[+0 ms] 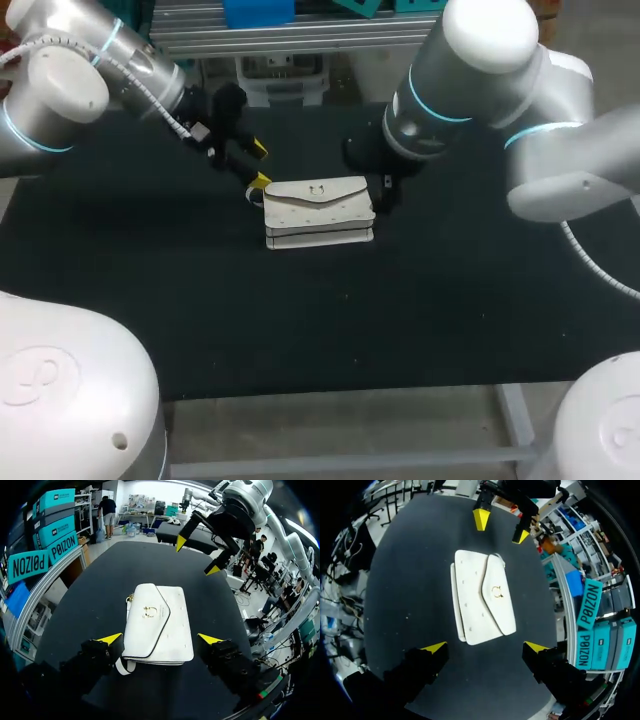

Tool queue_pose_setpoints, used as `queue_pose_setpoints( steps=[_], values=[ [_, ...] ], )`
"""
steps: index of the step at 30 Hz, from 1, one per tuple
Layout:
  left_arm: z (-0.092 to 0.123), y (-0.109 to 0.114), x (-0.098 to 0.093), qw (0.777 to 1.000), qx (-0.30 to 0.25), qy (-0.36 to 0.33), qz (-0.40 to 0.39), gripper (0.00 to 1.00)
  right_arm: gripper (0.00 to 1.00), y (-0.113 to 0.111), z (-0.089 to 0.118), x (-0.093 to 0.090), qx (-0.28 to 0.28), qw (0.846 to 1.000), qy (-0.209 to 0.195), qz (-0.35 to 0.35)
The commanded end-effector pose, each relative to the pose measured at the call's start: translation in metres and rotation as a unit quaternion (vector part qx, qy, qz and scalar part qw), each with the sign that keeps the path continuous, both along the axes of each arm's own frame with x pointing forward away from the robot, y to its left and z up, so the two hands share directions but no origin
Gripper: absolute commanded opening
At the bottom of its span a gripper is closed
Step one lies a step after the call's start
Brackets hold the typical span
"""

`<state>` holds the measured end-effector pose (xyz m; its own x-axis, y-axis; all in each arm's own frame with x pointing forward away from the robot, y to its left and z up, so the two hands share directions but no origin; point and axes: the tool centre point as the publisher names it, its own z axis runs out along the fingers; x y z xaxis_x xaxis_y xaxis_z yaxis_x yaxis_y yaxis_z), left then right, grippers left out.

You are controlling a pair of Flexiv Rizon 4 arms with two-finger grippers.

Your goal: Pick up the bag, open it, inspect its contents, close it, and place it on the opposite side

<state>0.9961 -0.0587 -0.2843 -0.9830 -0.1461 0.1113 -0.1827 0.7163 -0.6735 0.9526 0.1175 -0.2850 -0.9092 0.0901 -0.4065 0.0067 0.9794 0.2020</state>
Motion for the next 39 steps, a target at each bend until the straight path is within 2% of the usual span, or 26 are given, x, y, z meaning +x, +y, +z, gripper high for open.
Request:
queue_pose_setpoints(
  steps=[1,7,13,18,21,24,30,31,32,39],
  values=[
    [0.005,-0.009,0.003,0.998,0.011,0.016,0.056,1.0,1.0,-0.002,0.014,0.005,0.008,0.998,0.041,-0.044],
    [0.016,-0.006,0.003,0.98,0.053,0.048,0.188,1.0,1.0,-0.014,0.041,0.016,0.033,0.987,0.123,-0.101],
    [0.021,-0.002,0.002,0.953,0.103,0.098,0.269,1.0,1.0,-0.02,0.057,0.027,-0.002,0.971,0.194,-0.142],
    [0.021,0.0,0.006,0.922,0.116,0.162,0.33,1.0,1.0,-0.021,0.057,0.032,-0.001,0.943,0.261,-0.206],
    [0.015,0.001,0.009,0.9,0.125,0.199,0.366,1.0,1.0,-0.023,0.056,0.034,0.028,0.925,0.3,-0.233],
    [0.009,0.003,0.01,0.882,0.122,0.236,0.39,1.0,1.0,-0.026,0.055,0.035,0.053,0.91,0.321,-0.257],
    [0.001,0.005,0.008,0.852,0.095,0.287,0.427,1.0,1.0,-0.033,0.049,0.036,0.091,0.889,0.325,-0.31],
    [0.0,0.007,0.009,0.844,0.092,0.281,0.448,1.0,1.0,-0.035,0.049,0.035,0.102,0.886,0.321,-0.32],
    [-0.001,0.01,0.008,0.839,0.103,0.237,0.48,1.0,1.0,-0.037,0.048,0.032,0.102,0.887,0.317,-0.32],
    [-0.001,0.01,0.008,0.839,0.103,0.237,0.48,1.0,1.0,-0.037,0.048,0.032,0.102,0.887,0.317,-0.32]
  ],
)
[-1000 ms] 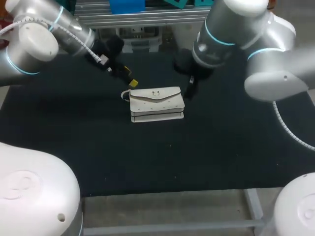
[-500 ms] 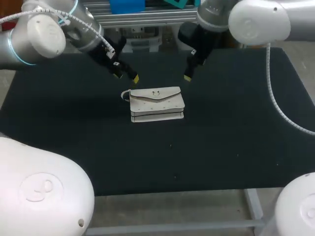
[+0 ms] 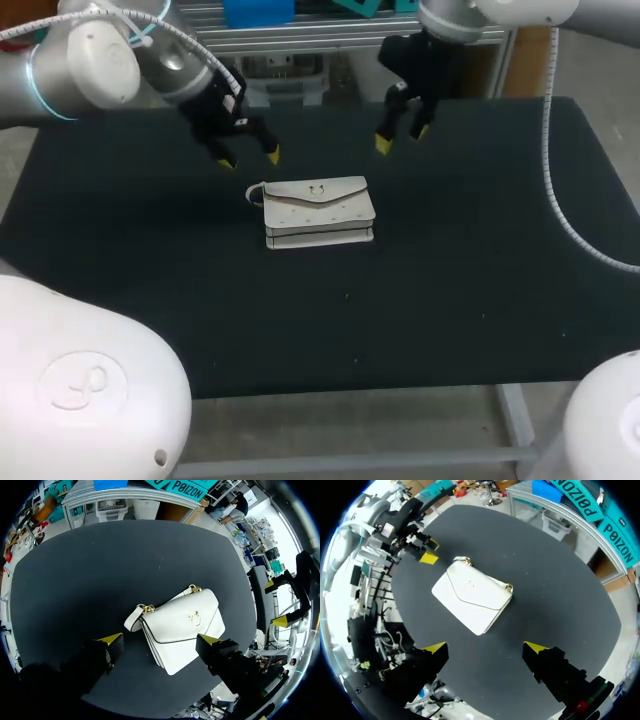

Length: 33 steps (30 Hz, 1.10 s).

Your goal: Pick up the bag, open it, inspect its contents, close it, and place it on the opposite side

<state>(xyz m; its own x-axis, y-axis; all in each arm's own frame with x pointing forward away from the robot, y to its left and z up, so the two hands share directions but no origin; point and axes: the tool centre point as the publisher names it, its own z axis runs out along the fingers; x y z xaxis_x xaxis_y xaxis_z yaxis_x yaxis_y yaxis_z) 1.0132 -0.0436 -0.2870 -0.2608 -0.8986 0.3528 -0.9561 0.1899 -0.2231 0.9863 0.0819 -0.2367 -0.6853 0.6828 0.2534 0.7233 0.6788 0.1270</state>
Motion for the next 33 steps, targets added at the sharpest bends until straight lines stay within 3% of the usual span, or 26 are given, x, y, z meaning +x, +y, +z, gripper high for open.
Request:
queue_pose_setpoints(
  steps=[1,8,9,13,17,22,28,30,33],
  values=[
    [0.002,-0.005,-0.009,1.0,0.009,-0.012,0.008,1.0,1.0,-0.001,0.0,-0.002,0.001,1.0,-0.002,-0.001],
    [0.002,-0.005,-0.009,1.0,0.009,-0.012,0.008,1.0,1.0,0.006,-0.002,-0.001,0.003,1.0,0.006,-0.001],
    [0.001,-0.011,-0.007,0.999,-0.017,0.012,0.035,1.0,1.0,0.011,-0.002,-0.002,0.02,1.0,0.012,-0.015],
    [-0.007,-0.03,-0.015,0.985,-0.02,0.083,0.152,1.0,1.0,0.023,-0.005,-0.008,0.057,0.994,0.042,-0.081],
    [-0.014,-0.038,-0.024,0.967,-0.014,0.128,0.221,1.0,1.0,0.02,-0.011,-0.008,0.111,0.978,0.096,-0.152],
    [-0.02,-0.033,-0.022,0.943,-0.033,0.147,0.297,1.0,1.0,0.015,-0.022,-0.005,0.121,0.954,0.138,-0.235],
    [-0.03,-0.024,-0.019,0.922,-0.077,0.193,0.327,1.0,1.0,0.012,-0.025,-0.004,0.136,0.936,0.133,-0.296],
    [-0.032,-0.022,-0.013,0.908,-0.048,0.198,0.366,1.0,1.0,0.012,-0.025,-0.004,0.136,0.936,0.133,-0.296],
    [-0.032,-0.022,-0.013,0.908,-0.048,0.198,0.366,1.0,1.0,0.012,-0.025,-0.004,0.136,0.936,0.133,-0.296]
  ],
)
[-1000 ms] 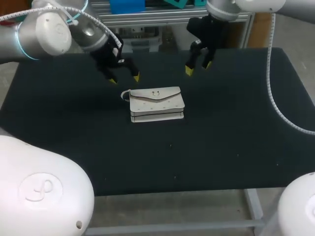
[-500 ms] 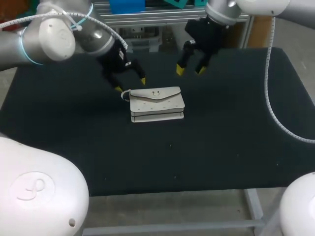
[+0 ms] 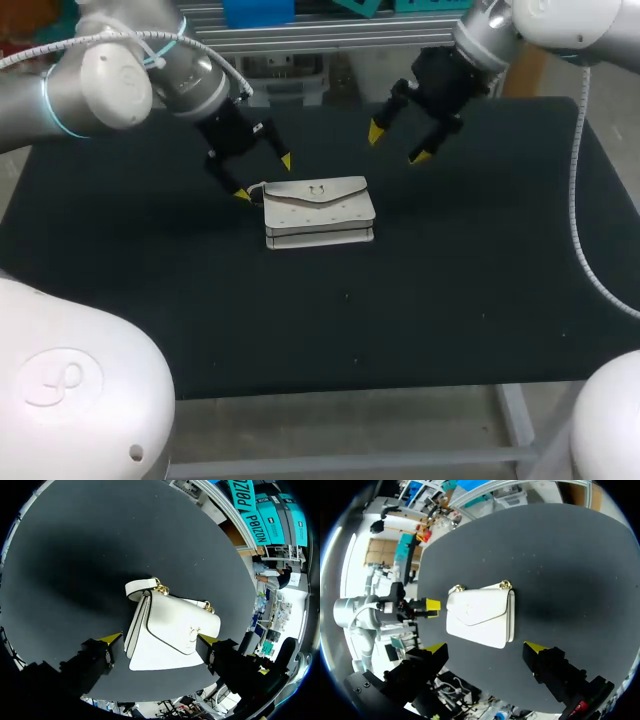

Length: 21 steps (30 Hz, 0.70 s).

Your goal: Pick up the bag, open it, inspect its contents, close it, and place it on the opposite side

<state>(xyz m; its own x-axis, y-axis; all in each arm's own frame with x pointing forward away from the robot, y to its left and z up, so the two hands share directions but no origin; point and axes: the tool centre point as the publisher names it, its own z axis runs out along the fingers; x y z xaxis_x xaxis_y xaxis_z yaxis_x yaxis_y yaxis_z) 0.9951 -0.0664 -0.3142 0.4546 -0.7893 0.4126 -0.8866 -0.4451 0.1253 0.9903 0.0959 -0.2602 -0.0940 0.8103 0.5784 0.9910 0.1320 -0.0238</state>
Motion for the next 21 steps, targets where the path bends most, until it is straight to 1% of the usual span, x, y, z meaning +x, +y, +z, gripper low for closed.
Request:
queue_pose_setpoints(
  steps=[1,7,8,10,11,12,13,14,15,21],
  values=[
    [-0.005,0.001,0.005,0.998,0.001,0.035,0.05,1.0,1.0,-0.002,-0.002,-0.008,0.003,1.0,-0.011,-0.007],
    [-0.005,0.001,0.005,0.998,0.001,0.035,0.05,1.0,1.0,-0.002,-0.002,-0.008,0.003,1.0,-0.011,-0.007],
    [-0.008,0.0,0.005,0.998,-0.016,0.04,0.041,1.0,1.0,0.006,-0.006,-0.009,0.009,1.0,0.003,-0.004],
    [-0.013,0.002,0.007,0.997,-0.038,0.048,0.053,1.0,1.0,0.015,-0.014,-0.013,0.037,0.999,0.035,-0.014],
    [-0.015,0.003,0.006,0.996,-0.057,0.048,0.054,1.0,1.0,0.018,-0.019,-0.014,0.038,0.998,0.053,-0.024],
    [-0.016,0.004,0.006,0.995,-0.068,0.052,0.054,1.0,1.0,0.02,-0.023,-0.015,0.052,0.995,0.074,-0.039],
    [-0.017,0.005,0.006,0.994,-0.074,0.052,0.055,1.0,1.0,0.02,-0.027,-0.015,0.066,0.993,0.085,-0.044],
    [-0.019,0.006,0.005,0.993,-0.088,0.052,0.054,1.0,1.0,0.021,-0.03,-0.015,0.066,0.991,0.098,-0.057],
    [-0.02,0.008,0.006,0.993,-0.091,0.054,0.058,1.0,1.0,0.021,-0.032,-0.014,0.071,0.989,0.11,-0.063],
    [-0.029,0.013,0.009,0.99,-0.125,0.05,0.044,1.0,1.0,0.023,-0.045,-0.009,0.086,0.981,0.148,-0.088]
  ],
)
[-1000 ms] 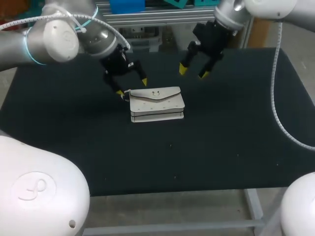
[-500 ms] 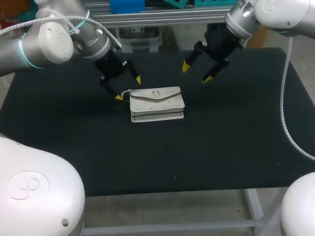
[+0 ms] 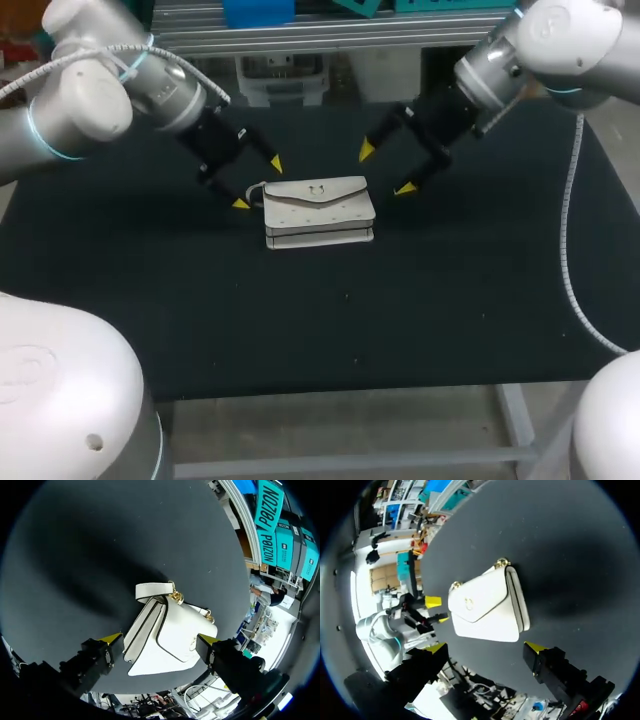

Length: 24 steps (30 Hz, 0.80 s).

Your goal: Pick up the bag, open it, inspect its contents, close it, and place it on the opposite side

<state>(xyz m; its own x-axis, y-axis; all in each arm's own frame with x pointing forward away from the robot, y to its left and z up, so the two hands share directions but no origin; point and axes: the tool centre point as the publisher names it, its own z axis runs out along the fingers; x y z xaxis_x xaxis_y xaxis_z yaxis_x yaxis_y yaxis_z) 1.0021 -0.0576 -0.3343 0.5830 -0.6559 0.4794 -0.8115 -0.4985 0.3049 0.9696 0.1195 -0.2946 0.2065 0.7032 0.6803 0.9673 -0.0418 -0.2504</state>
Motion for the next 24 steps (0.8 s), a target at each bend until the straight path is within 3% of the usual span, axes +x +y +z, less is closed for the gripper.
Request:
queue_pose_setpoints(
  steps=[1,4,6,11,18,24],
  values=[
    [-0.01,0.004,0.003,0.999,-0.049,-0.016,-0.012,1.0,1.0,0.0,-0.012,0.012,0.017,0.999,0.033,0.008],
    [-0.012,0.001,0.005,0.997,-0.071,-0.028,-0.029,0.98,1.0,0.002,-0.015,0.014,0.018,0.999,0.043,-0.003],
    [-0.014,-0.002,0.005,0.996,-0.08,-0.033,-0.033,0.87,1.0,0.003,-0.019,0.014,0.022,0.998,0.051,-0.009],
    [-0.017,-0.008,0.007,0.992,-0.104,-0.049,-0.053,0.71,1.0,0.008,-0.033,0.014,0.039,0.997,0.066,-0.022],
    [-0.022,-0.014,0.005,0.986,-0.122,-0.08,-0.077,0.69,1.0,0.016,-0.046,0.018,0.055,0.995,0.073,-0.031],
    [-0.023,-0.017,0.004,0.984,-0.13,-0.088,-0.083,0.48,1.0,0.018,-0.049,0.022,0.052,0.995,0.071,-0.05]
  ],
)
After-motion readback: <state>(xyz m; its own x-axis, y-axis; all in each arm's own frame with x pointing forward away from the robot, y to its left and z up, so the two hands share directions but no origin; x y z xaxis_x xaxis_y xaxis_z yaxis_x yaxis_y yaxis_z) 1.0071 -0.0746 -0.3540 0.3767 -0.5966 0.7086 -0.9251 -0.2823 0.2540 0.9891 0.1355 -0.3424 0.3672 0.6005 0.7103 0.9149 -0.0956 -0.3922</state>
